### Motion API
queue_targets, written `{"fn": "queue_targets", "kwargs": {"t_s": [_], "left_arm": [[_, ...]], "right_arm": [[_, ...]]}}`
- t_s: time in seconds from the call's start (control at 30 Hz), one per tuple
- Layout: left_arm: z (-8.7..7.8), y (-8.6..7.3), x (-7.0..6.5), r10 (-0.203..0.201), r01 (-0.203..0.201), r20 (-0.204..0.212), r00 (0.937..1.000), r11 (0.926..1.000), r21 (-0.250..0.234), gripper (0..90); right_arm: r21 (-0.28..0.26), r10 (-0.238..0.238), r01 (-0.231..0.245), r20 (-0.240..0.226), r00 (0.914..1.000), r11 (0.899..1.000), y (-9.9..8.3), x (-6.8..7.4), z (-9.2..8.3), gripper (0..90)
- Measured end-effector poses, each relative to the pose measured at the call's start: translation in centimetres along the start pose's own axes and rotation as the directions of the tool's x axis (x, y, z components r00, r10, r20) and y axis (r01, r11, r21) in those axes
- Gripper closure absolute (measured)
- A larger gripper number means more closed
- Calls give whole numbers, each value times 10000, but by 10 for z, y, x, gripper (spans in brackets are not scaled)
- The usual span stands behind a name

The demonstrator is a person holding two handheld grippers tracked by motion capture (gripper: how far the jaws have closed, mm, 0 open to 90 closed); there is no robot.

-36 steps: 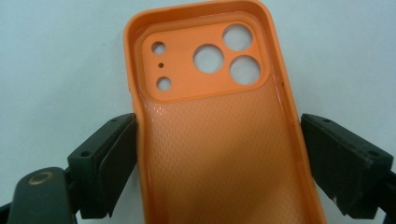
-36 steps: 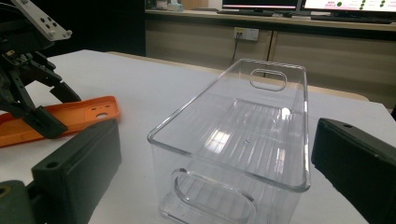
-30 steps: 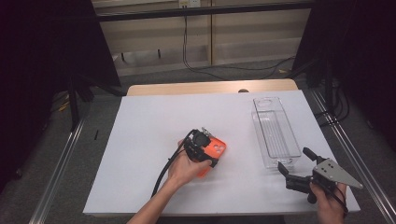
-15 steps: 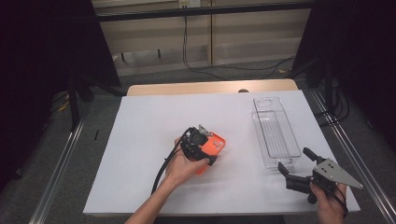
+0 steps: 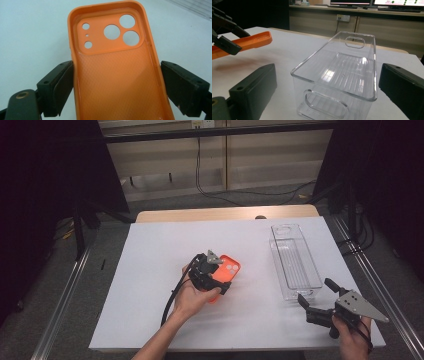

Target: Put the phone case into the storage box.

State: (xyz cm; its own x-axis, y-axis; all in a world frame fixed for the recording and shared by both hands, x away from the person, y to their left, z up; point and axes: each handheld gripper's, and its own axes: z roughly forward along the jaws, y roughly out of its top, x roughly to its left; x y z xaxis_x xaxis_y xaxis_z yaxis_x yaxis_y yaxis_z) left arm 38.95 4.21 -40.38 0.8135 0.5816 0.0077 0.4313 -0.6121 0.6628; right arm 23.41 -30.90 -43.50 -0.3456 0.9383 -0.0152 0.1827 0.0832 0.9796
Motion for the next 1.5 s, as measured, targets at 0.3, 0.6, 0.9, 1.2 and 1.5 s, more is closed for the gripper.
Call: {"fn": "queue_targets", "kwargs": {"t_s": [0.3, 0.6, 0.9, 1.2, 1.5], "left_arm": [[-14, 0, -5, 146, -146, -13, 9999, 9986, -501, 140], [-29, 0, -11, 376, -408, -289, 9989, 9919, -1203, 140], [-33, -3, -16, 522, -545, -210, 9984, 9902, -1287, 140], [-39, -8, -21, 990, -1034, -476, 9940, 9894, -1016, 140], [-45, -21, -28, 806, -869, -533, 9953, 9878, -1291, 140]], "right_arm": [[22, 45, -45, 6, 10000, 10000, 0, 1, 0, 11], [31, 118, -119, 31, 9999, 9999, 0, 2, 2, 10], [65, -45, 47, -233, 9997, 10000, 3, 10, 4, 10], [426, 47, -4, -1007, 9949, 9991, 14, 21, 18, 12], [445, -131, 205, -1599, 9870, 9988, 29, 34, 40, 5]]}}
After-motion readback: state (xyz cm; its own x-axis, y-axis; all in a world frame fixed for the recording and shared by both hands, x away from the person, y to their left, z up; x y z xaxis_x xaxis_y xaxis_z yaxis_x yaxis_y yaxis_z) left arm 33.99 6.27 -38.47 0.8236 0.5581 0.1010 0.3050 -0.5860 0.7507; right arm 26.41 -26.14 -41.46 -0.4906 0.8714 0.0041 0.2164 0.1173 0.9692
